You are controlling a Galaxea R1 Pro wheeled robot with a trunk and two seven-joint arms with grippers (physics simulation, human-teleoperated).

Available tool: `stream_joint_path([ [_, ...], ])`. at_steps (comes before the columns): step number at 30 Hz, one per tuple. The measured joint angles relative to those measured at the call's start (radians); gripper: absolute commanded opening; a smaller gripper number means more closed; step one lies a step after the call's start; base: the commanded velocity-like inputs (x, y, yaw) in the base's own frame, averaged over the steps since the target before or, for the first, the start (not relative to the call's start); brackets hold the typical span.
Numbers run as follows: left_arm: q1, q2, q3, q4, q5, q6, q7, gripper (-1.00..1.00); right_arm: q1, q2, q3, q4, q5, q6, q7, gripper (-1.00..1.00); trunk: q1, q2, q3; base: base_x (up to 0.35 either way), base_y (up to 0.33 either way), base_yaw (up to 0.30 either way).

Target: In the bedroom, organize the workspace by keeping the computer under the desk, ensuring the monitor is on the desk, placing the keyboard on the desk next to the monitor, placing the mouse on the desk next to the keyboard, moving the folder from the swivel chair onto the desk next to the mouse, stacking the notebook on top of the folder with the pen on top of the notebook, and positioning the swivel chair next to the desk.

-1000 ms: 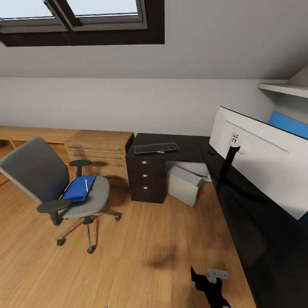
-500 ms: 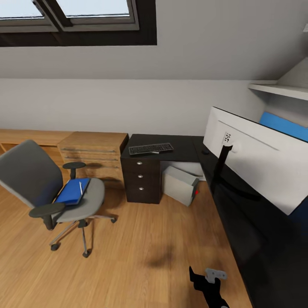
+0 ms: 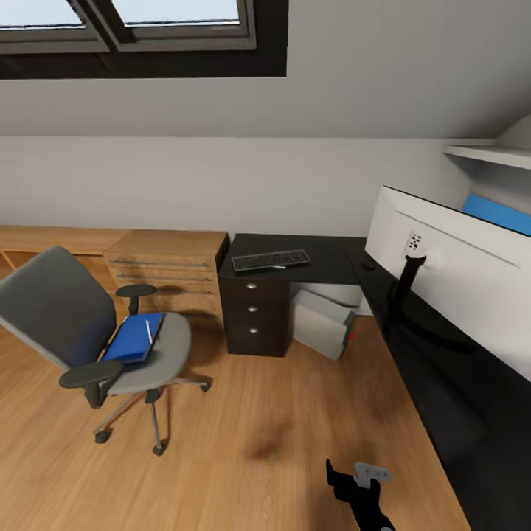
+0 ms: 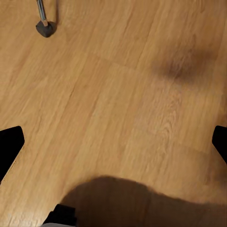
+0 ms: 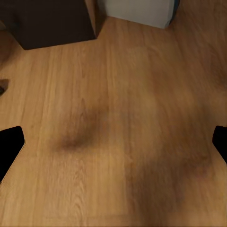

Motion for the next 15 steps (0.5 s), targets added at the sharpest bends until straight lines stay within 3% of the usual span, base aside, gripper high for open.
stream_joint_path([
  [6, 0.000, -0.001, -0.002, 0.001, -0.001, 0.000, -0.001, 1.00, 0.000, -0.001, 0.000, 0.000, 0.000, 0.000, 0.000, 1.00, 0.000, 0.000, 0.000, 0.212, 0.026, 0.000],
  [15, -0.001, -0.001, -0.002, 0.001, -0.001, 0.000, 0.000, 1.00, 0.000, -0.005, 0.000, -0.001, 0.000, 0.001, 0.000, 1.00, 0.000, 0.000, 0.000, 0.037, 0.004, 0.000],
])
